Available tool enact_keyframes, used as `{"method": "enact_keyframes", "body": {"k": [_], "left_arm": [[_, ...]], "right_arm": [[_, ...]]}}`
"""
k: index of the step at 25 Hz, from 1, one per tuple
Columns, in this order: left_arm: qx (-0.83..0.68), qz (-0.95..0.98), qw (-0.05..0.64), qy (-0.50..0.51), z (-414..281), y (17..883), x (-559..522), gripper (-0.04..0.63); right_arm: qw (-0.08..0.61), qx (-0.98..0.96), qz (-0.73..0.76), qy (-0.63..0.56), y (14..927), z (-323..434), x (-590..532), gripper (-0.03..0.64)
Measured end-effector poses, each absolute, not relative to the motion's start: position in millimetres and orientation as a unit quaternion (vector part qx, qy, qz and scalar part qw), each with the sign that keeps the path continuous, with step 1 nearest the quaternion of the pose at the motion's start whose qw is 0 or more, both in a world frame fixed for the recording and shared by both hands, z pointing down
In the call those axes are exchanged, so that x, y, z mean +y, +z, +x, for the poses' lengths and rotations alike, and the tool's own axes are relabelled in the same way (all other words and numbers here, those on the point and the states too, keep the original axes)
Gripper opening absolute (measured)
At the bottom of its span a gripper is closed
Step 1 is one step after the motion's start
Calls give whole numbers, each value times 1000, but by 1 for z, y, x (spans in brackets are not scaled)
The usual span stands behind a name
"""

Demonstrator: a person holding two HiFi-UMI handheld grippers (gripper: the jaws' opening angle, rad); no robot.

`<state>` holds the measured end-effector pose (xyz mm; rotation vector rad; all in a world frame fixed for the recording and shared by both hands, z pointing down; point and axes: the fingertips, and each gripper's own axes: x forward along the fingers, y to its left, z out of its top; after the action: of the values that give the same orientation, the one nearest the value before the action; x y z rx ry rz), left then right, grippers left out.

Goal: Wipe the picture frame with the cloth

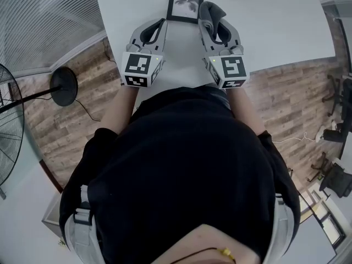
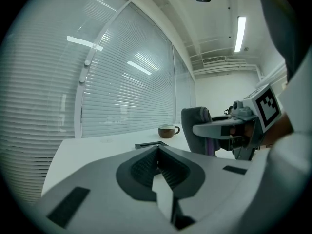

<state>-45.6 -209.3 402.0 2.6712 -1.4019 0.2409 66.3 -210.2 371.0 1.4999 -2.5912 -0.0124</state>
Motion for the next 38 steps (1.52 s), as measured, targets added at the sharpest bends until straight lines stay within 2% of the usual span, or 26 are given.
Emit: {"method": "enact_keyframes", "body": {"k": [38], "left_arm": [[-473,876,64,75,-52,402,-210,12]], "right_arm": [[68,-866,496,8,382,61,-209,97]]}}
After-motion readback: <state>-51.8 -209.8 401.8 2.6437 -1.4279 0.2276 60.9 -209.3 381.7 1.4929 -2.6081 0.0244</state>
